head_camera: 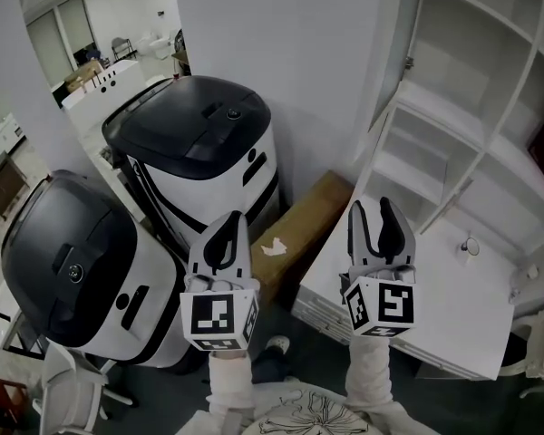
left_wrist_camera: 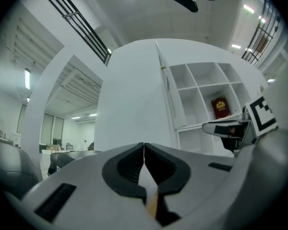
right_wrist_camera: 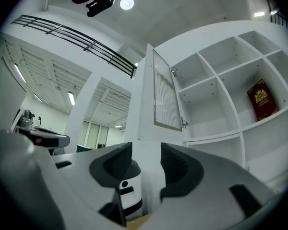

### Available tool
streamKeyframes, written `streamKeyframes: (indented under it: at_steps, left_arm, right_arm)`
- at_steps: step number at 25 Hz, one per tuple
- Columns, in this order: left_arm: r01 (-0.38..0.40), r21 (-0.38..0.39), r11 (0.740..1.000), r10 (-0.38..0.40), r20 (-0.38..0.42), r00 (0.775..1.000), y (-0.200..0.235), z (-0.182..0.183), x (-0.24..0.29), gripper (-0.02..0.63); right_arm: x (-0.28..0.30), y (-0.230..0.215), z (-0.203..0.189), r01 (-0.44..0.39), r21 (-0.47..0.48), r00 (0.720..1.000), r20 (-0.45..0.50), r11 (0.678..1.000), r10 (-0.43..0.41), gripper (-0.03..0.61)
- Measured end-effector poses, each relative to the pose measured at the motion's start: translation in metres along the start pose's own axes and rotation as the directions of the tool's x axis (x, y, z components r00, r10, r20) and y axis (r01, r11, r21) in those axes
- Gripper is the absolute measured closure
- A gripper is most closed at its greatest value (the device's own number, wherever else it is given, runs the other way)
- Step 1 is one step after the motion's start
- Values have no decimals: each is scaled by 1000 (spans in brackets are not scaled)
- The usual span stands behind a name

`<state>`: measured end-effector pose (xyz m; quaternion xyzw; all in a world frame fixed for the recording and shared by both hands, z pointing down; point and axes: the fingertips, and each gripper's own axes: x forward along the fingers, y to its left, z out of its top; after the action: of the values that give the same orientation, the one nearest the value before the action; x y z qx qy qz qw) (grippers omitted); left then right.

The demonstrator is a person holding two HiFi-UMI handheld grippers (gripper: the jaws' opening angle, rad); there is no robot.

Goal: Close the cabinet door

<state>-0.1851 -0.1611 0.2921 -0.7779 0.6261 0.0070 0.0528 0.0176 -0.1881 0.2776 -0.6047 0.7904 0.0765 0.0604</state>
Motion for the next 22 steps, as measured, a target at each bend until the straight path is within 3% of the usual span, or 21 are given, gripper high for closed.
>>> streamKeyframes:
  at_steps: [22]
  left_arm:
    - [56, 8, 998, -56, 9, 998, 29, -3, 55, 609]
  right_arm:
    - [62, 4, 15, 18, -31, 998, 64, 999, -16, 388]
